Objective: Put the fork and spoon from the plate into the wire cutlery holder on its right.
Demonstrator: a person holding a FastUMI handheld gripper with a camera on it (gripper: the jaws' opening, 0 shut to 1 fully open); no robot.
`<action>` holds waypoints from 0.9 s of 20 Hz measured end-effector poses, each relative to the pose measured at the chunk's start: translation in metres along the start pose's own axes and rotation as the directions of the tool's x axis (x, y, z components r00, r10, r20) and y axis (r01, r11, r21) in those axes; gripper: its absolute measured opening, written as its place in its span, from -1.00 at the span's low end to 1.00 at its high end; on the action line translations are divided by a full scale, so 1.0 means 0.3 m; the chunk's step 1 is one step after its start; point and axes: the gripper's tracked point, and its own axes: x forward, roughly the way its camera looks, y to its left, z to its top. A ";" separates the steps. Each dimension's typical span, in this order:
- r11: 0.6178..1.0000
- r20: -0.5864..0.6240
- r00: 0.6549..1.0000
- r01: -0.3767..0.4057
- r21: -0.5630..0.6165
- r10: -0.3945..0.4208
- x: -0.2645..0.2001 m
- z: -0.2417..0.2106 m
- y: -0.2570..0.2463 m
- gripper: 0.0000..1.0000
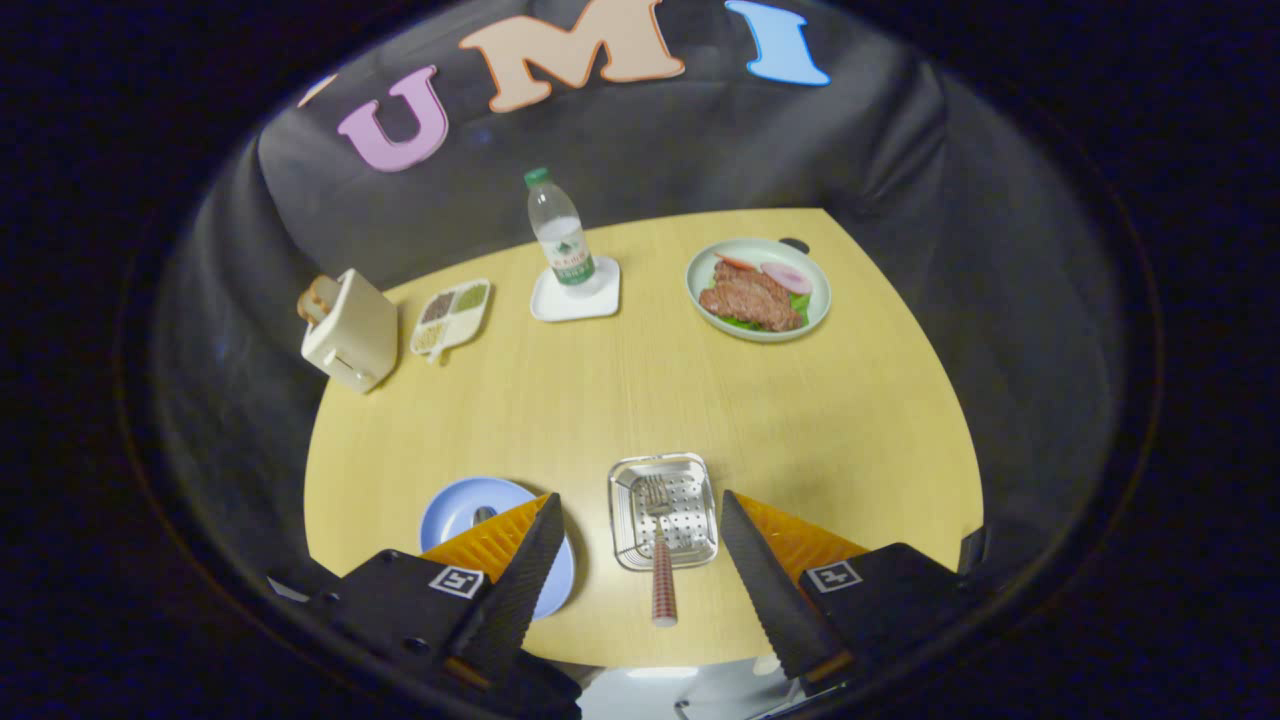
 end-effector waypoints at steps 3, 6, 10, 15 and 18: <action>0.999 0.169 0.985 -0.035 0.035 0.028 -0.083 0.032 0.077 0.99; 0.995 0.279 0.959 -0.065 0.073 0.042 -0.156 0.006 0.149 0.99; 0.985 0.399 0.915 -0.122 0.122 0.064 -0.204 -0.064 0.251 0.99; 0.993 0.417 0.909 -0.042 0.114 -0.010 -0.155 -0.244 0.299 0.99; 0.993 0.418 0.908 -0.023 0.117 -0.028 -0.107 -0.357 0.349 0.99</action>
